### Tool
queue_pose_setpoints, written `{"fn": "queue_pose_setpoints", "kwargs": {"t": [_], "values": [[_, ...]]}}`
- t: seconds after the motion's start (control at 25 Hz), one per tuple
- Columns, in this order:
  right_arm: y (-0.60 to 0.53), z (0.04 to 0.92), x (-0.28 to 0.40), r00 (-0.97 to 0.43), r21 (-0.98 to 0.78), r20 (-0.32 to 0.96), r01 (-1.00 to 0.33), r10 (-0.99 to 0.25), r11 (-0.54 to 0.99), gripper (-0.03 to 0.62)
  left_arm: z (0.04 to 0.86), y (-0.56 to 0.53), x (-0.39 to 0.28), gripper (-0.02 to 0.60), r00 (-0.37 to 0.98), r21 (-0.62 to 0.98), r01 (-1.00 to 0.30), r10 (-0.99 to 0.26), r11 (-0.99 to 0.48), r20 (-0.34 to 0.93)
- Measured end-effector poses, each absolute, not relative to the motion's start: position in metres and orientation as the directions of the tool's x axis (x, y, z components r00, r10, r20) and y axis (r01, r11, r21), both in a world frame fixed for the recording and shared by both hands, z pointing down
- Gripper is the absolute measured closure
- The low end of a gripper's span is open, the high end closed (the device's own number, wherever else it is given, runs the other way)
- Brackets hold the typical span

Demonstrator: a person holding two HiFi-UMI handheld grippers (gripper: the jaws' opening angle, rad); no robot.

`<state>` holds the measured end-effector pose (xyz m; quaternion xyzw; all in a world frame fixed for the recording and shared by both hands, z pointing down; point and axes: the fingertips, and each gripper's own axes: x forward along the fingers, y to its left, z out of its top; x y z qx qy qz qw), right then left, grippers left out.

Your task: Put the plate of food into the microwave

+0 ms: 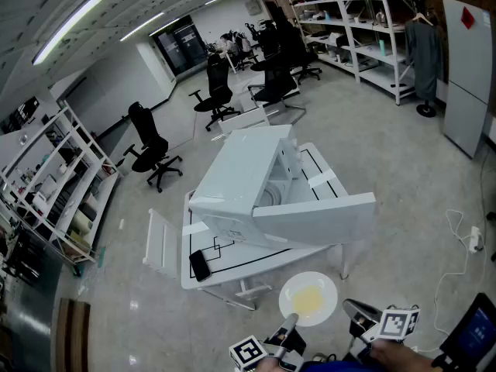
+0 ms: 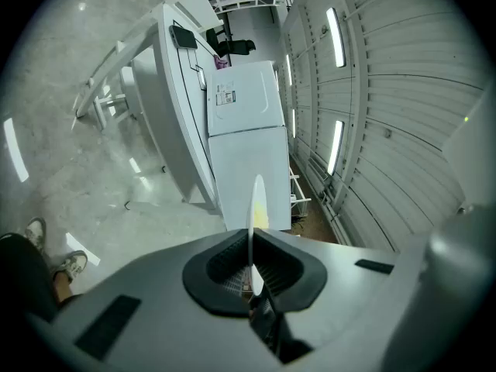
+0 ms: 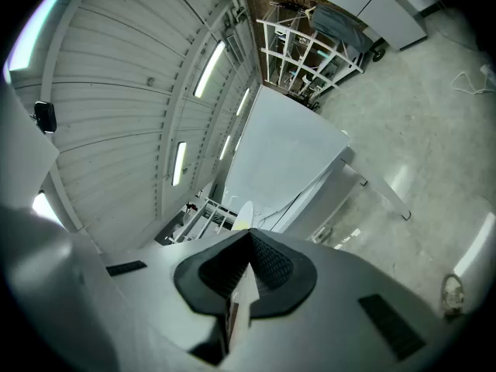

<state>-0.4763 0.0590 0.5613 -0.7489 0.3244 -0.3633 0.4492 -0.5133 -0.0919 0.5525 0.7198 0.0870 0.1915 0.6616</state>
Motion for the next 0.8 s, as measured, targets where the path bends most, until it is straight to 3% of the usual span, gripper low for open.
{"fn": "queue_pose_setpoints", "kwargs": {"t": [0.12, 0.8], "values": [[0.056, 0.554, -0.475, 0.519, -0.906, 0.202, -0.222, -0.83, -0.36, 0.594, 0.551, -0.088, -0.515, 0.565, 0.911, 0.987, -0.121, 0.384, -0.106, 0.153], [0.07, 0.563, -0.499, 0.584, -0.918, 0.251, -0.108, -0.772, -0.381, 0.595, 0.553, -0.079, -0.528, 0.565, 0.877, 0.986, -0.115, 0.455, -0.118, 0.157]]}}
